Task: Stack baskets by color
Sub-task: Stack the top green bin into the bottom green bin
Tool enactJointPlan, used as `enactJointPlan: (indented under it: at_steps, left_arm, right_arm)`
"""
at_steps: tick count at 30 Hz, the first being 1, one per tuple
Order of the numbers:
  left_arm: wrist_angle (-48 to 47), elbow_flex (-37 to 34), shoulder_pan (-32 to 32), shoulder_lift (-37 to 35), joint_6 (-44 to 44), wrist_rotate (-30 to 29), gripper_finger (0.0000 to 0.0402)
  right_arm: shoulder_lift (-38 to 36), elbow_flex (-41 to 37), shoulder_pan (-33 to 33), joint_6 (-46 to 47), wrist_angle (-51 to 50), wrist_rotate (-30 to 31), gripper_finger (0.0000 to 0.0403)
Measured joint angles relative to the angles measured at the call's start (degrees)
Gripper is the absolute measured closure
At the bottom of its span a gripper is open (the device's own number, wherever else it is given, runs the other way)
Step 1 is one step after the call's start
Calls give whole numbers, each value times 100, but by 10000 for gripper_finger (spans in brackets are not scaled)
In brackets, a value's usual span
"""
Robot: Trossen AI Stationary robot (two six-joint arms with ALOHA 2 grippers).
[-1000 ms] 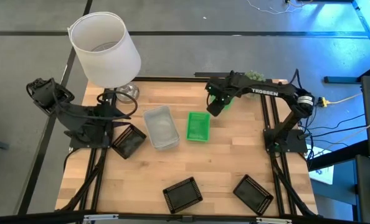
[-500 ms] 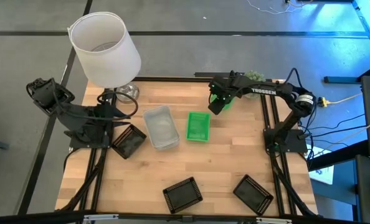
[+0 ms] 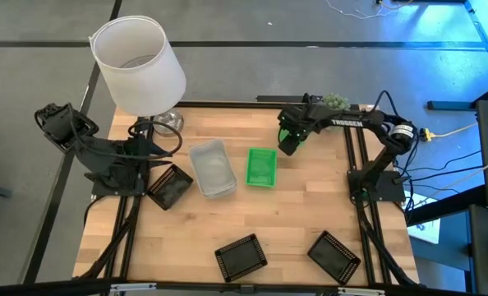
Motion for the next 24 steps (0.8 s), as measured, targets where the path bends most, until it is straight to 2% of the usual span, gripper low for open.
enactJointPlan:
  at_steps: [8,11,15,24]
  left_arm:
    - [2,0,0,0,0,1,335]
    - [2,0,0,0,2,2,335]
    - [2,0,0,0,2,2,335]
    - [-24,0,0,0,0,4,335]
  right_arm:
    - [2,-273,0,-22,286,4,281]
    - [2,-284,0,-21,383,4,310]
    - [2,-283,0,-128,522,14,383]
    - [2,98,339,-297,-3,625,396]
